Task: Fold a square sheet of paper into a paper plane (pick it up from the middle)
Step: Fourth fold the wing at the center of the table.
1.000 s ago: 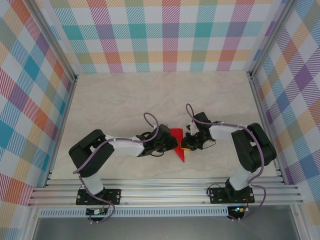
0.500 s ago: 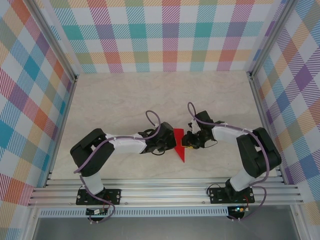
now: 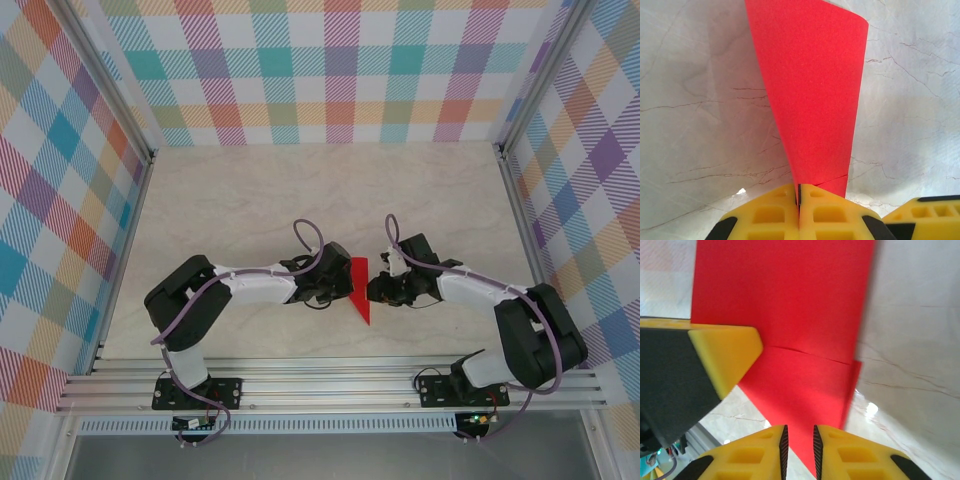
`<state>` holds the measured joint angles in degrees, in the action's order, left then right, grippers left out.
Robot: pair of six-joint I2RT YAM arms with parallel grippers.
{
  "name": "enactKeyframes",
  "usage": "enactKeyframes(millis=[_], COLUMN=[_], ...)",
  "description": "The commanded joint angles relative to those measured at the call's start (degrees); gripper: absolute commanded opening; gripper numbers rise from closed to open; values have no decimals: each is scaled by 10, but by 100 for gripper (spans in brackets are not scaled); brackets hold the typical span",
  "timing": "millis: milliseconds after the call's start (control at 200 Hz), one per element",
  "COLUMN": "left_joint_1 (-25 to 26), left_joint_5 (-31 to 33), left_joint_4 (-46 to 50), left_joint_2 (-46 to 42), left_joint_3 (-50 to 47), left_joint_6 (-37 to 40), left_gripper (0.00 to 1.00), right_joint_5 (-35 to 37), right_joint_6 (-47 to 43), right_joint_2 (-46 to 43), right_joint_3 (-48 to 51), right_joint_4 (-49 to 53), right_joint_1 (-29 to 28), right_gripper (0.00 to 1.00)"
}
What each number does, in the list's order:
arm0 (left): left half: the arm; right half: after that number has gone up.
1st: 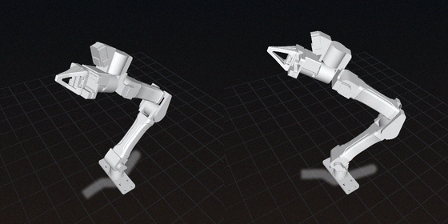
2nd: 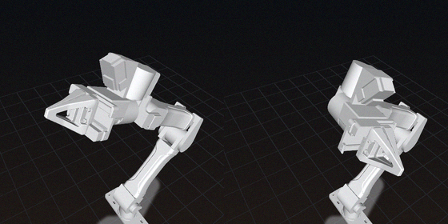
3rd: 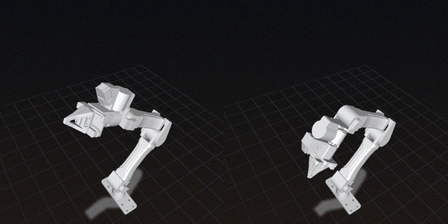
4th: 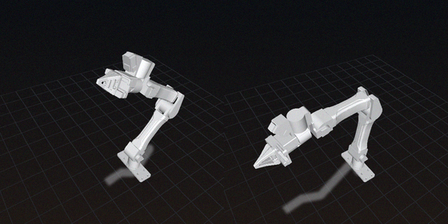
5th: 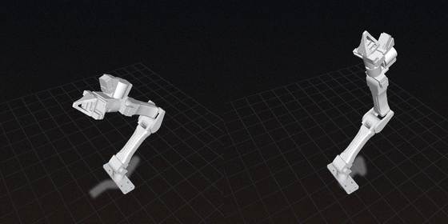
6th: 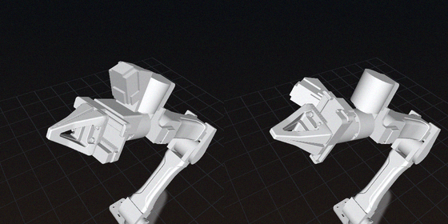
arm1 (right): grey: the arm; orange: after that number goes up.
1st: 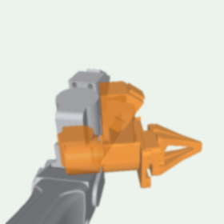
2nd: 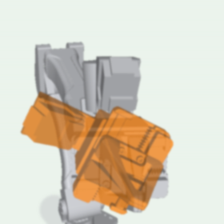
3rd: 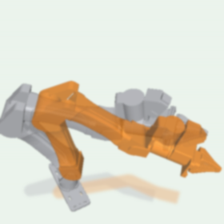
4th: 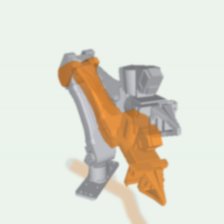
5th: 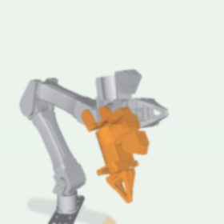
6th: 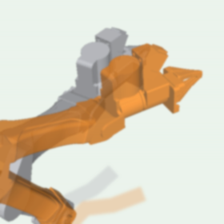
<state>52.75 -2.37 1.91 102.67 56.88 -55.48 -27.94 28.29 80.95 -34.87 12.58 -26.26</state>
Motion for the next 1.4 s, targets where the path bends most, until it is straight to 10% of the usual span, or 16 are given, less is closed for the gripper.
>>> enactKeyframes(millis=[0, 450, 990, 1395], left_joint_1=[5, 4, -12, -11], left_joint_5=[-1, 7, -42, -44], left_joint_4=[18, 11, 58, 100], left_joint_2=[7, -14, 5, 17], left_joint_3=[15, -1, 42, 75], left_joint_6=[-4, 10, 28, 10], left_gripper=[6, 27, 0, 0], right_joint_5=[-25, 39, 49, 140], right_joint_6=[3, -21, -42, -48], right_joint_2=[30, 101, 67, -75], right_joint_3=[-13, -36, -33, 38], right_joint_4=[-22, 14, 11, -45], right_joint_1=[-12, -12, -12, -69], right_gripper=[20, 13, 20, 38])
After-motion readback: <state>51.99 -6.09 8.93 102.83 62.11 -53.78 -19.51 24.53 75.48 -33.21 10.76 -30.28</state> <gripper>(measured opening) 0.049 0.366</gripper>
